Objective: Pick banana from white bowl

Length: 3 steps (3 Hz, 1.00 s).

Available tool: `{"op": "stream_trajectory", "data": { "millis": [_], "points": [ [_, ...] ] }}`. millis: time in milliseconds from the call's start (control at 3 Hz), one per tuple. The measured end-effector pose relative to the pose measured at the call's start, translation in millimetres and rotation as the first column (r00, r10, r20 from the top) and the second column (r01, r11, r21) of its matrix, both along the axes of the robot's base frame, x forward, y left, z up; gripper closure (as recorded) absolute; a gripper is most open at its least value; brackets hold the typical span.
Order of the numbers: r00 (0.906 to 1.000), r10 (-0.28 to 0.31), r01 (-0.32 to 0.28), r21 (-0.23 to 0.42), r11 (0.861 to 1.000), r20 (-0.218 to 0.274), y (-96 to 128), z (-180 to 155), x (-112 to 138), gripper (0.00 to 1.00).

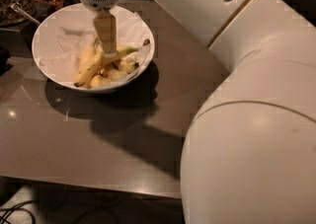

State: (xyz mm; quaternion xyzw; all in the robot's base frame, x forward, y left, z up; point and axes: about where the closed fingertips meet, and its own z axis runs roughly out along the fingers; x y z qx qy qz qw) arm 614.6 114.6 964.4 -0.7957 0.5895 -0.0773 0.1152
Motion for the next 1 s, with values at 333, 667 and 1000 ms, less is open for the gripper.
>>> {"op": "stream_trajectory", "data": {
  "millis": [333,667,1000],
  "points": [
    [0.9992,0.0,0.0,-0.004,1.0,-0.039,5.5,-18.9,8.0,0.36],
    [0.9971,0.007,-0.008,-0.014,1.0,-0.075,12.1,-36.7,14.3,0.41],
    [0.9947,0.023,-0.026,-0.029,0.999,-0.1,19.3,-51.9,20.3,0.41]
  ]
}}
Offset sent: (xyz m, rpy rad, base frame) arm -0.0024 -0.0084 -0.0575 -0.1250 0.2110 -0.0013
